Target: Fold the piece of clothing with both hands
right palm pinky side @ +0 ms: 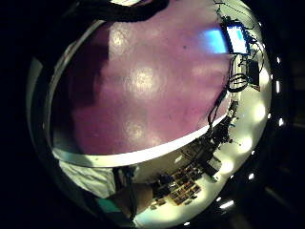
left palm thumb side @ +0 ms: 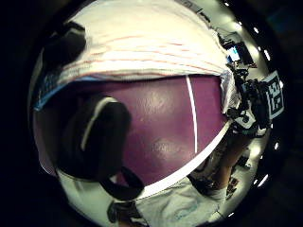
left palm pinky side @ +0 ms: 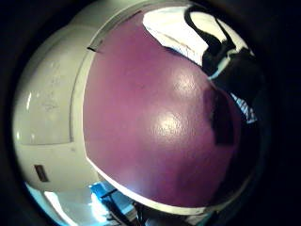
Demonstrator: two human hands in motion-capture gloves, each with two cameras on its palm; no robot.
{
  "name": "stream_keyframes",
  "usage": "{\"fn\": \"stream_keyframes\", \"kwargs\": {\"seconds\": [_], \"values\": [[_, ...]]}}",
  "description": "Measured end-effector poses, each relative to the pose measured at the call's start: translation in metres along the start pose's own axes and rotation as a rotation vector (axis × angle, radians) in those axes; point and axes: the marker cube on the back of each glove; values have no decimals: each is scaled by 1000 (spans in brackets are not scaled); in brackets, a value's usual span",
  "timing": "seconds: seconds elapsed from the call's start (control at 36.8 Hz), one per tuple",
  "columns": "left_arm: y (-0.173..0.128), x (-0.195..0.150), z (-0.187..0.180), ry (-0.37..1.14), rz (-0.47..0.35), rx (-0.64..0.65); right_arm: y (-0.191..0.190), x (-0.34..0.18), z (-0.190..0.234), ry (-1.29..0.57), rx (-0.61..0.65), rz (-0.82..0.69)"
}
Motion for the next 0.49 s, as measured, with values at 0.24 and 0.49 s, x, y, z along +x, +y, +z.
{"fn": "stream_keyframes", "kwargs": {"seconds": [0.24,0.49], "values": [[-43,-34,23,-254,-89,313,-39,28,-6,78,383,-20],[-2,-35,-30,2,74,348,-35,72,-46,-206,633,-250]]}}
